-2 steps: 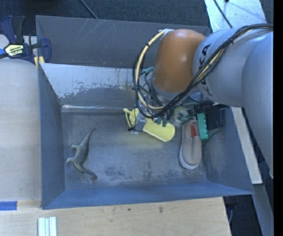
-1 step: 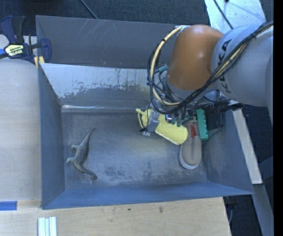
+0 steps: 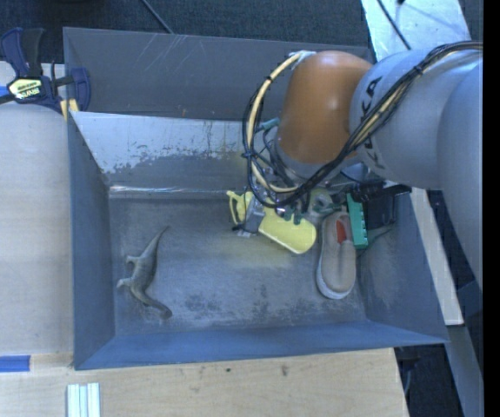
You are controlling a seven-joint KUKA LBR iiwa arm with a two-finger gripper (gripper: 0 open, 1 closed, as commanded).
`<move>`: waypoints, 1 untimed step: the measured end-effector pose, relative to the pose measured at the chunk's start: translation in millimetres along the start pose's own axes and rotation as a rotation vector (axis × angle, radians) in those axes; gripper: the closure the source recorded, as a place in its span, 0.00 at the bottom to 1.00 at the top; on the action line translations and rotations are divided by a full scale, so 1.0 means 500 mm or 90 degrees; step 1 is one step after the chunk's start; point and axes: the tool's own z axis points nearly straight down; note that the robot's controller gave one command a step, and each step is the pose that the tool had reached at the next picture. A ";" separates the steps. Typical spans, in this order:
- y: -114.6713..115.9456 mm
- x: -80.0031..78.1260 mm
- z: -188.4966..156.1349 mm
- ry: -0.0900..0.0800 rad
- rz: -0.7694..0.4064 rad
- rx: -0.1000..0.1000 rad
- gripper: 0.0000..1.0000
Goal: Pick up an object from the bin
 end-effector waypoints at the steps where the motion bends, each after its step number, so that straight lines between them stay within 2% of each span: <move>1: -0.021 0.017 -0.019 0.017 -0.005 0.004 1.00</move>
Offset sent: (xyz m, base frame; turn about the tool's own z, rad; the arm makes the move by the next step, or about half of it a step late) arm 0.0290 0.0196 0.0729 0.0354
